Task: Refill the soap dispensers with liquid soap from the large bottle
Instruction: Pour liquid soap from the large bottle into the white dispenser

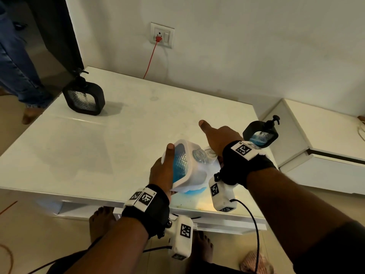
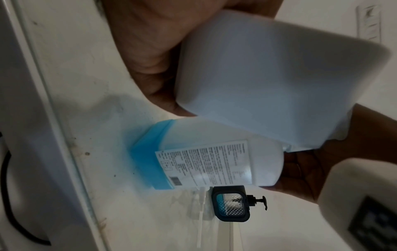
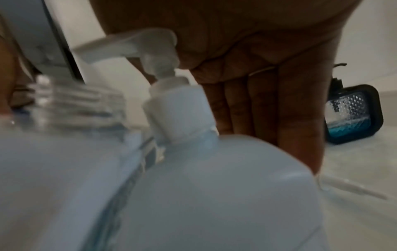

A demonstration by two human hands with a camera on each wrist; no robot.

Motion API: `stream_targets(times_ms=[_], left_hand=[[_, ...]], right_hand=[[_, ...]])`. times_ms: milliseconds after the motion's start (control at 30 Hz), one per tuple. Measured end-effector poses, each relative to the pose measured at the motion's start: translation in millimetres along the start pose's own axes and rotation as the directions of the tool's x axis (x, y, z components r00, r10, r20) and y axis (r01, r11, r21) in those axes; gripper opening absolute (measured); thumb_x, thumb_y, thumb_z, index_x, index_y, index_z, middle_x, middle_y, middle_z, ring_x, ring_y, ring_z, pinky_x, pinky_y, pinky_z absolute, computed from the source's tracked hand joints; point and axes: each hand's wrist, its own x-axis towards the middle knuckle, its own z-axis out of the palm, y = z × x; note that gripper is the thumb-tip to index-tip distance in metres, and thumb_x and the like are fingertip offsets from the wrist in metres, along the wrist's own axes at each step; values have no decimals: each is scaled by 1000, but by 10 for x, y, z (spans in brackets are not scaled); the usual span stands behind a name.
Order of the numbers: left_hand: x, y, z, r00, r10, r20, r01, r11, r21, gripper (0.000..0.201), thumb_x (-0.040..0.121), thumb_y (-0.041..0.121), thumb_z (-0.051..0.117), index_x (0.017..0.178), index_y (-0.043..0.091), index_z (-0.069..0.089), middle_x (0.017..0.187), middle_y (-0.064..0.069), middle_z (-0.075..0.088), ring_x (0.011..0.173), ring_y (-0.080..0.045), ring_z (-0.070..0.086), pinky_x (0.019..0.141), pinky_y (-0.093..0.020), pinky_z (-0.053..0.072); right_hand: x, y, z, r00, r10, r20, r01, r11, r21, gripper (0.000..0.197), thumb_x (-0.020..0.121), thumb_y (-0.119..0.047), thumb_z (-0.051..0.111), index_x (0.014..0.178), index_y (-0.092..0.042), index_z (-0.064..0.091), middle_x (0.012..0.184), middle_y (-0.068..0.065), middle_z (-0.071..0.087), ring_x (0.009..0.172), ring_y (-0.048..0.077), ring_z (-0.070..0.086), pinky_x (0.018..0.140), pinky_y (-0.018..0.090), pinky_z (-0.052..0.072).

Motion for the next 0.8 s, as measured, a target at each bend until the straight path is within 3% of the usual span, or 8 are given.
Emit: stream_targets(times_ms=[100,233,500,600,700,800], left_hand=[[-31,46,5,1000,2,-7,-2,1000,31,98,53,91,48,127,28,62,120,-6,70,107,-30,67,96,-53,58],[-34,49,8,1000,-2,-10,2,999,43,89,57,89,46,120,30,62,118,-6,71,105,-29,68,97,-53,58],[-13,22,0,1000,-10,-11,10,1000,17,106,46,94,49,126,26,64,118,-8,72,106,-32,70,97,-56,58],[-22,28,7,1000,-17,-8,17,1000,-1,105,46,92,51,126,25,64,118,-9,73,106,-33,70,96,-56,58],[-21,29,9,1000,-14,-13,14,1000,-2,102,49,92,52,125,25,65,118,-9,73,106,-32,70,95,-55,58],[-14,22,7,1000,-15,-7,15,1000,-8,98,54,89,51,127,25,65,117,-9,73,104,-31,70,94,-53,59]], right_hand=[[-1,-27,-42,999,-21,50,19,999,35,77,86,-84,20,74,-17,56,77,5,60,74,22,56,78,34,39],[16,-31,-44,996,-29,83,25,999,48,86,81,-89,16,79,-15,60,81,8,64,80,26,60,81,36,43],[26,-7,11,999,-36,17,36,999,-12,71,91,-76,28,72,-14,57,74,5,59,72,23,56,64,32,34],[45,10,36,999,-29,-15,29,999,-21,67,93,-73,32,81,-13,60,79,3,60,73,22,54,69,33,35],[45,17,57,999,-15,-39,13,999,-44,69,93,-71,34,105,-11,66,98,8,64,85,27,54,76,34,35],[31,32,67,998,-13,-65,9,999,-53,68,93,-70,35,113,-11,64,113,11,67,87,27,50,78,34,36]])
